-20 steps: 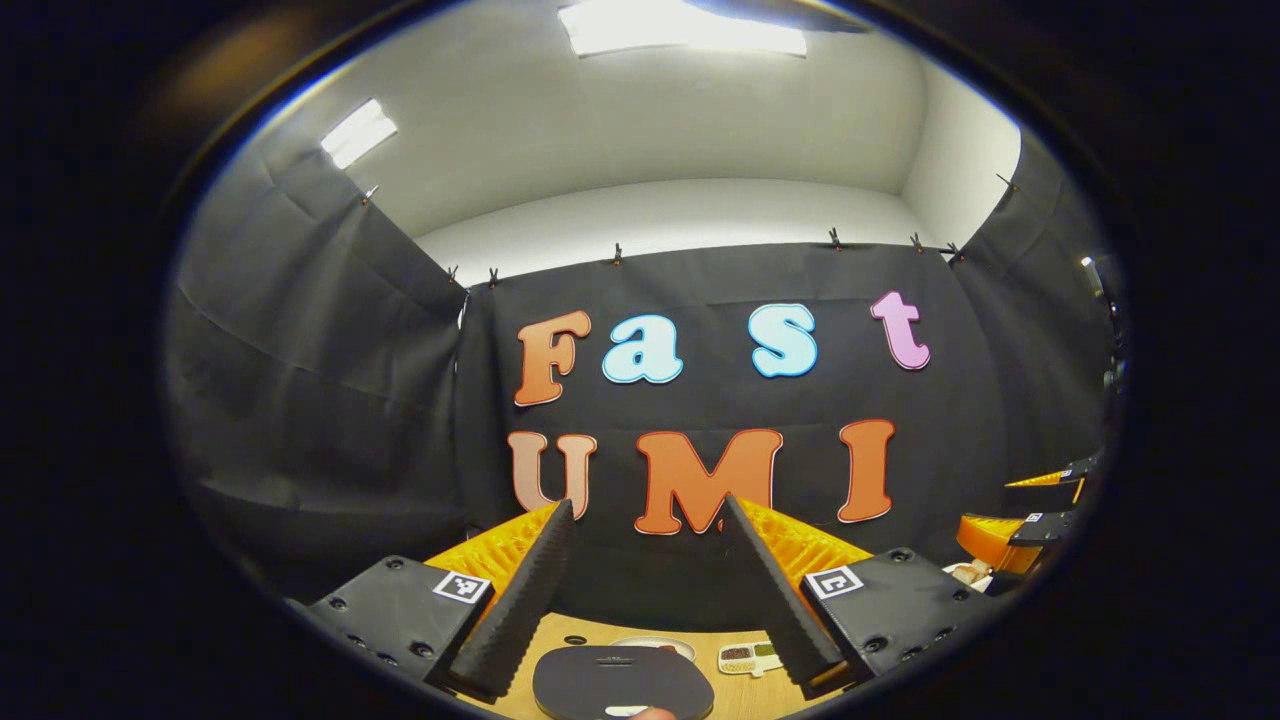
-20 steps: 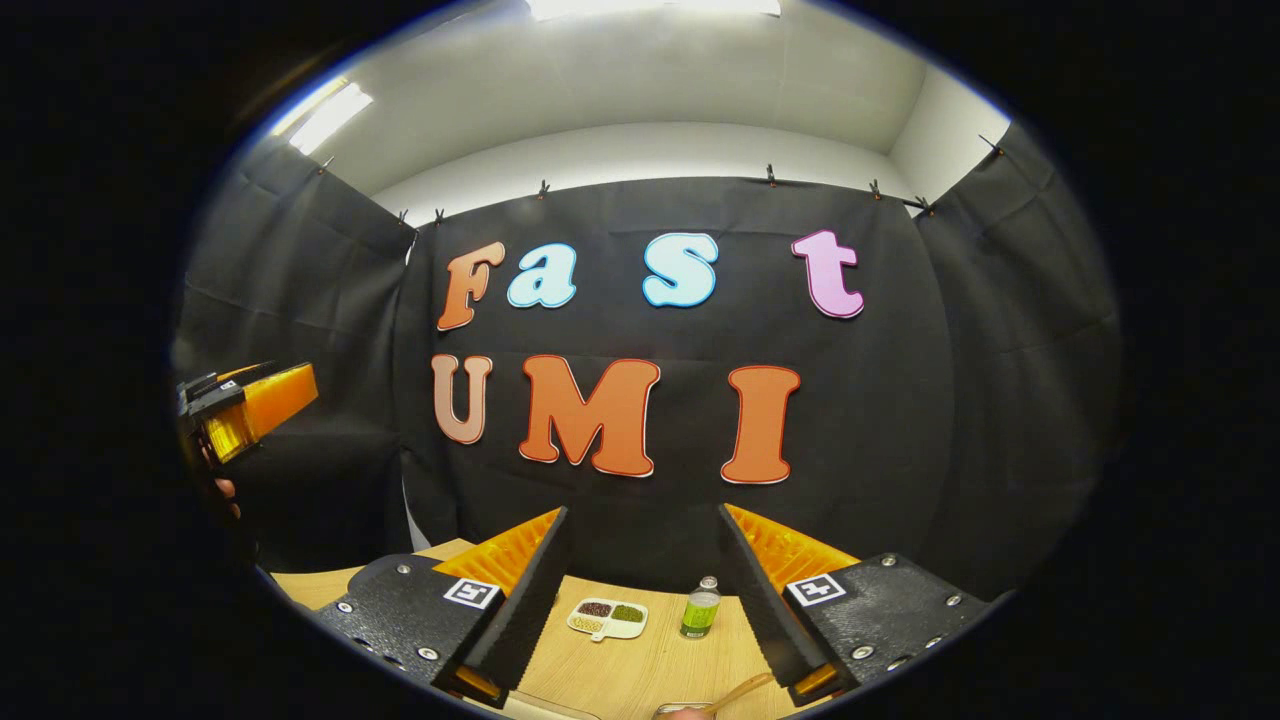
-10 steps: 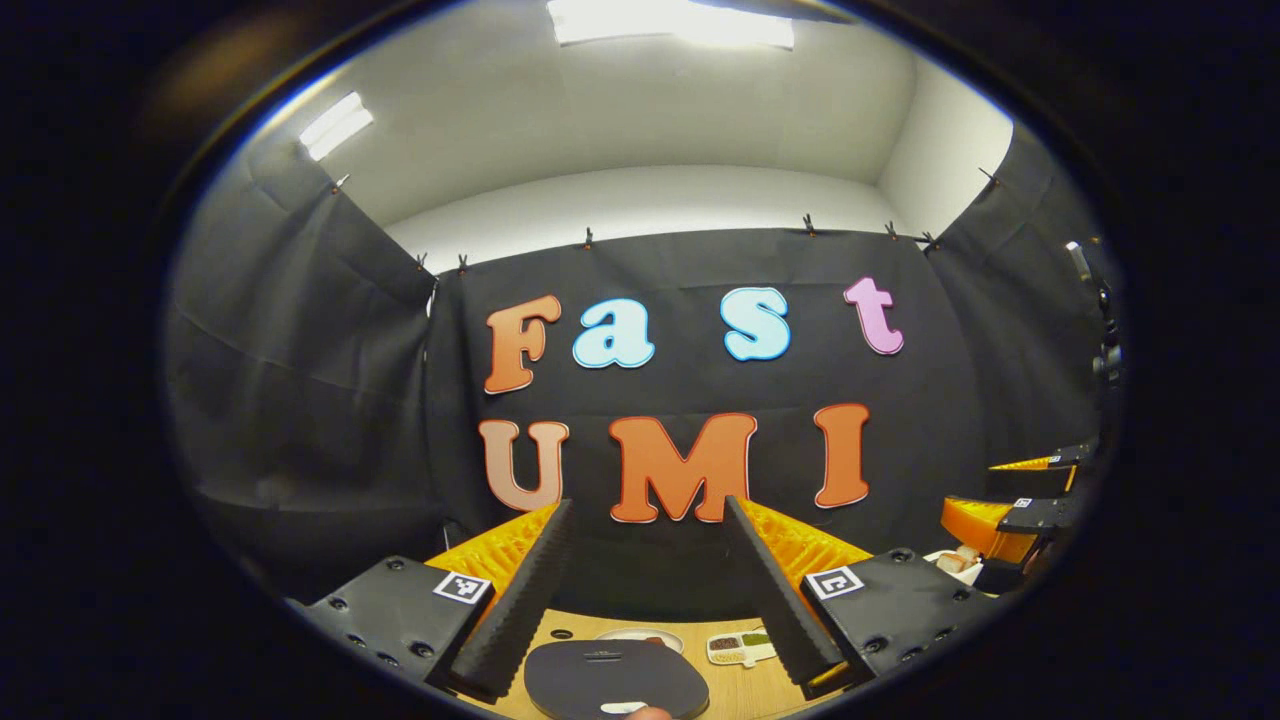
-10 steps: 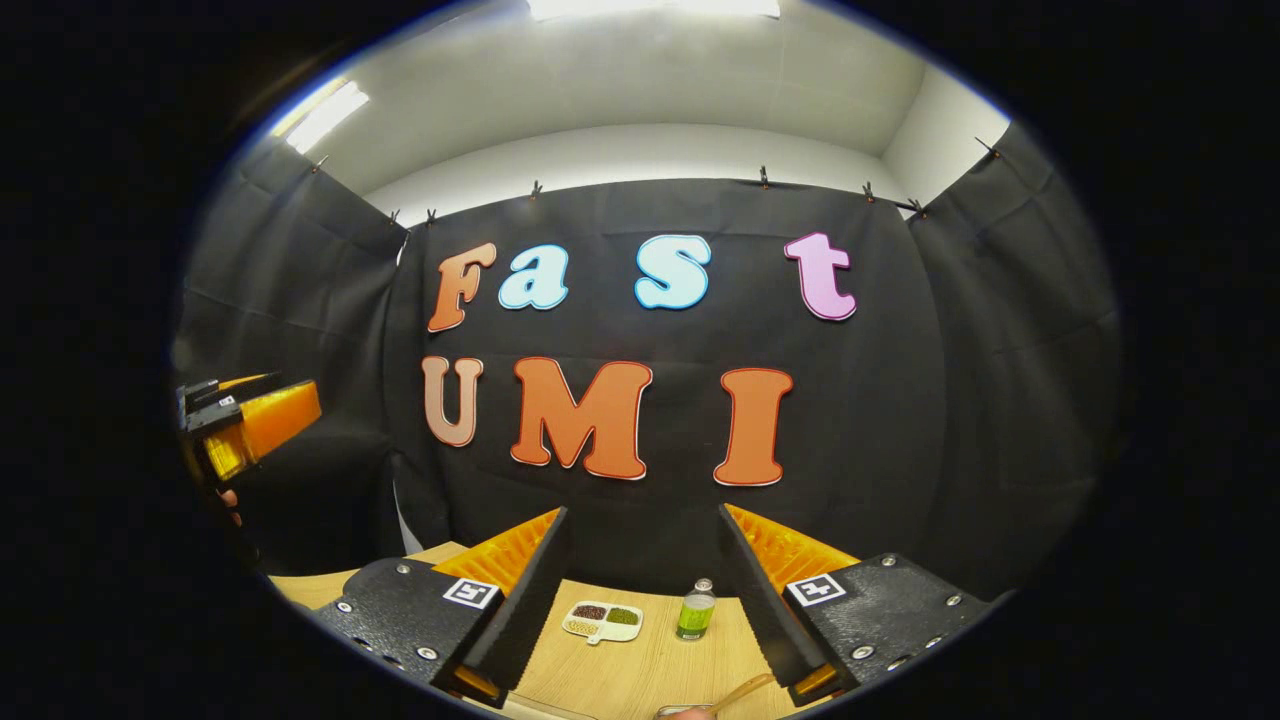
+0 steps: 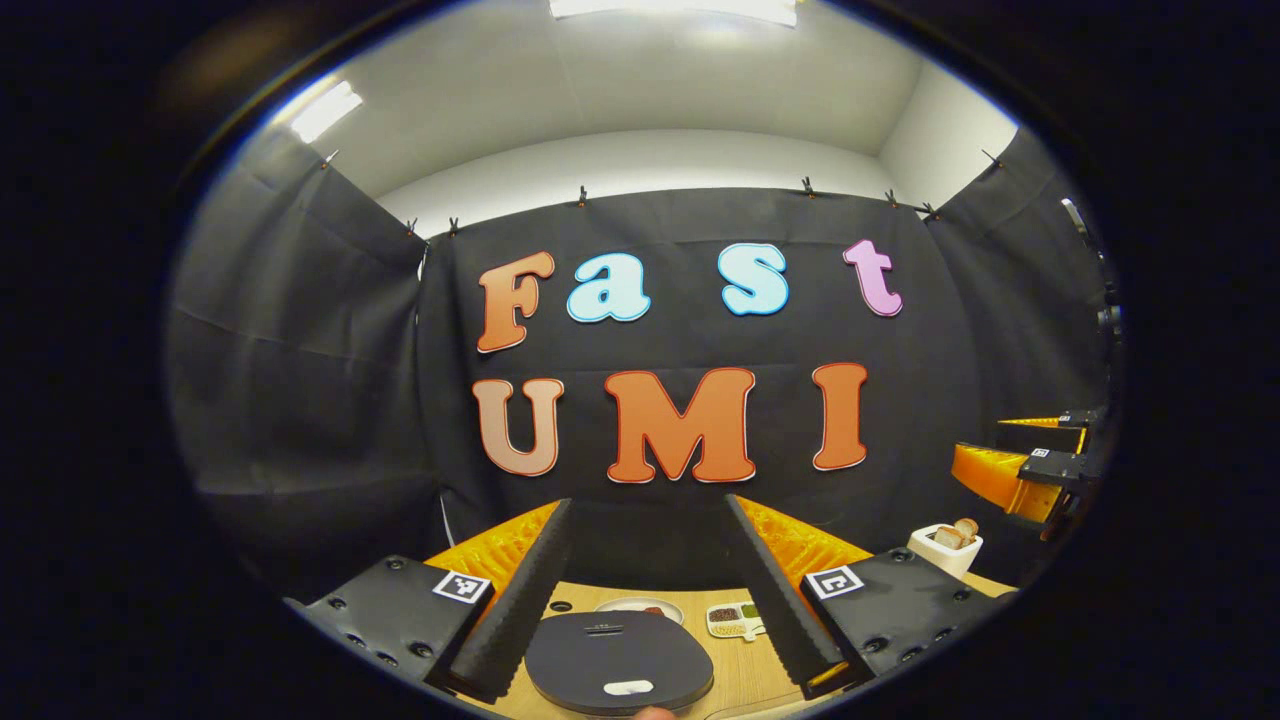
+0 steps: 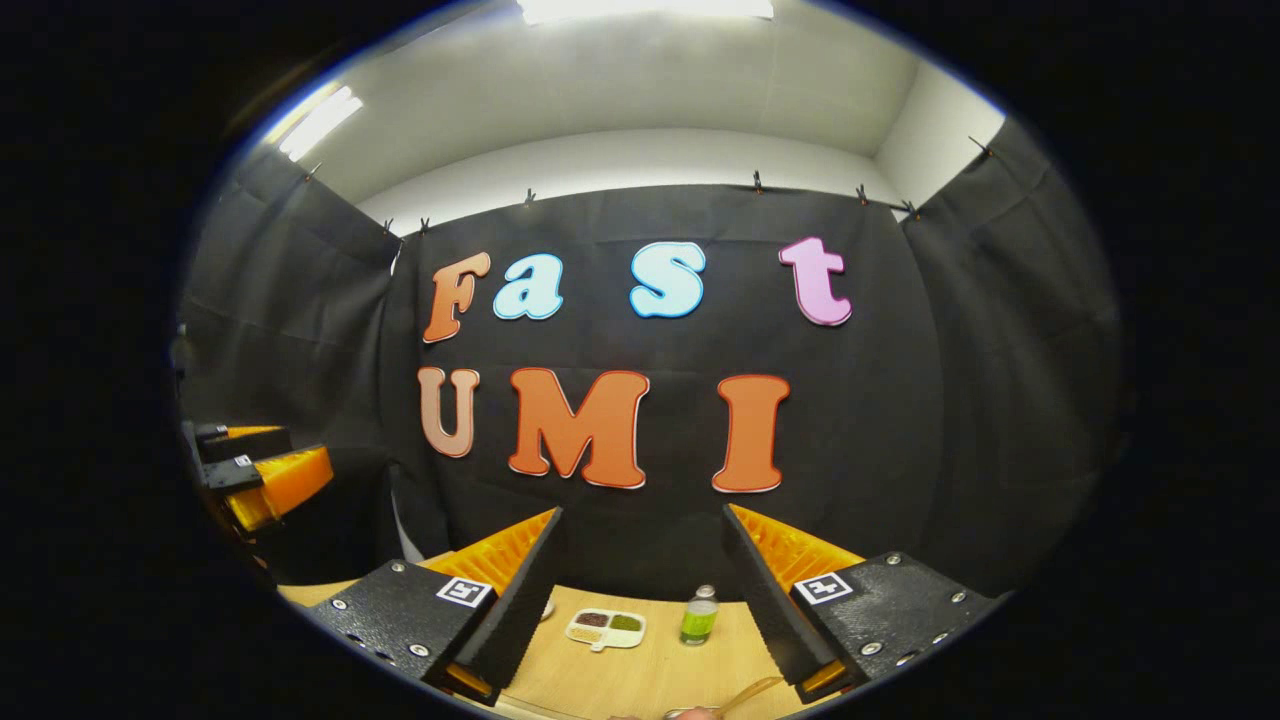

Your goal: Close the left gripper, press the button to open the rice cooker; take a wooden spoon from the chopstick holder with the right hand, scoop a spoonful of rice and pour it into the rice cooker, then put the wooden spoon back into the chopstick holder.

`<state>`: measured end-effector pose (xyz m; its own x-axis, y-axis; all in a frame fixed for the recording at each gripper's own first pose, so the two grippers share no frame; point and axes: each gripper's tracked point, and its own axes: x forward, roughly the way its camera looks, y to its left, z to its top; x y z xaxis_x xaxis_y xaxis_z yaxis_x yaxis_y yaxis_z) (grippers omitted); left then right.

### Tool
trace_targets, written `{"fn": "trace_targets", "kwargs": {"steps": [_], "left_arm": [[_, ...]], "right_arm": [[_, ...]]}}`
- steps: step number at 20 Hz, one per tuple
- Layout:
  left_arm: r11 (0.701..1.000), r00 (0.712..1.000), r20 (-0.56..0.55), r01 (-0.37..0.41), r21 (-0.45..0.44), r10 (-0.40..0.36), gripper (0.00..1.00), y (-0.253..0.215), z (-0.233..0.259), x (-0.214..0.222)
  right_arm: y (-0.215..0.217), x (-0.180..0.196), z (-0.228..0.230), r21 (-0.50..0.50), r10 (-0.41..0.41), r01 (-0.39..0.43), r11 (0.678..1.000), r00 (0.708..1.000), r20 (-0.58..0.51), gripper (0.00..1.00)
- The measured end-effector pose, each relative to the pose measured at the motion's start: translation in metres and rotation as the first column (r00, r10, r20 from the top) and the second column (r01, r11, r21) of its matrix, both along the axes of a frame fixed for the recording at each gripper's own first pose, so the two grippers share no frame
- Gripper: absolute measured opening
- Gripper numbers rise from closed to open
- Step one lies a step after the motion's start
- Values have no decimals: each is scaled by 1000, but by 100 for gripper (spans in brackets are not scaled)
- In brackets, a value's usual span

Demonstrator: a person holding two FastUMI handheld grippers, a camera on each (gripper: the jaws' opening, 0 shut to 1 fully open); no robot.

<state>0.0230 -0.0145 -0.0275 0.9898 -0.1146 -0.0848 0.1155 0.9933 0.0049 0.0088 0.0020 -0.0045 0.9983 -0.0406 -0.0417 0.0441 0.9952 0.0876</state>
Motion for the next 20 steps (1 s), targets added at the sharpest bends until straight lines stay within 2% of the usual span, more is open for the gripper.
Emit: {"fn": "trace_targets", "kwargs": {"steps": [3,5,8,10,11,12,15,18,20], "left_arm": [[998,999,-32,-32,55,33,94,16,-12,6],[995,997,-54,-53,81,58,99,24,-20,9],[995,989,-128,-57,76,67,54,29,-45,12],[992,979,-178,-84,98,100,25,35,-62,13],[993,975,-208,-65,95,83,10,31,-71,12],[994,969,-235,-47,96,69,12,24,-80,10],[987,939,-332,-39,154,89,12,23,-109,7],[984,886,-450,-32,175,109,12,22,-142,3],[986,838,-533,-33,165,117,12,25,-164,0]], "right_arm": [[-9,6,-13,5,-23,23,1000,998,-51,94],[-11,6,-18,-15,-41,40,999,997,-65,95],[-16,7,-21,-32,-59,57,998,996,-66,95],[-21,6,-29,-36,-65,62,997,995,-77,95],[-22,5,-30,-34,-67,64,997,994,-82,95],[-23,6,-32,-33,-69,66,997,994,-88,95],[-28,6,-38,-35,-78,75,997,992,-99,95],[-31,7,-43,-41,-84,80,996,990,-110,95],[-34,6,-49,-43,-86,81,996,989,-123,95]]}}
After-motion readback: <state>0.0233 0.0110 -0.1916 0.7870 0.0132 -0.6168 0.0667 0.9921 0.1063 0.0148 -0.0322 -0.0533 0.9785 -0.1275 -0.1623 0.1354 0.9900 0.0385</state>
